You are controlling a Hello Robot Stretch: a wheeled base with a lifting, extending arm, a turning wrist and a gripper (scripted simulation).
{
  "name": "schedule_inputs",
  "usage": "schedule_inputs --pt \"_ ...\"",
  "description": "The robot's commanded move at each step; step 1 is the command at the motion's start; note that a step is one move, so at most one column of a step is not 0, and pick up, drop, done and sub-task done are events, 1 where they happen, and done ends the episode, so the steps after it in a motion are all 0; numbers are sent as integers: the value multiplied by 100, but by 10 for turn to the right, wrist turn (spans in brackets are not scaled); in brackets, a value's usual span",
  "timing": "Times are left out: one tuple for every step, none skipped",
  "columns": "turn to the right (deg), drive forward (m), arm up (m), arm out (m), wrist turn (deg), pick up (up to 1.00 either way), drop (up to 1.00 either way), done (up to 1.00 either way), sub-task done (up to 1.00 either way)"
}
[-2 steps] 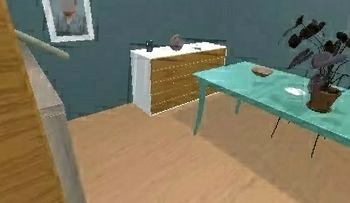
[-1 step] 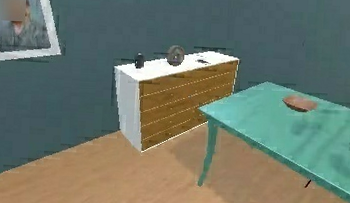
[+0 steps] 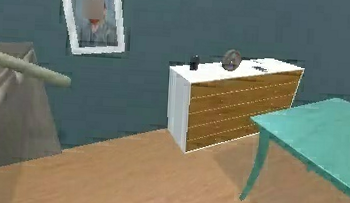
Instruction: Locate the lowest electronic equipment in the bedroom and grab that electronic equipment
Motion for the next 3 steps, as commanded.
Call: schedule_inputs --pt "0 100 0 0 0 0 0 0 0" --pt "-120 0 0 0 0 0 0 0 0" --pt "-30 0 0 0 0 0 0 0 0"
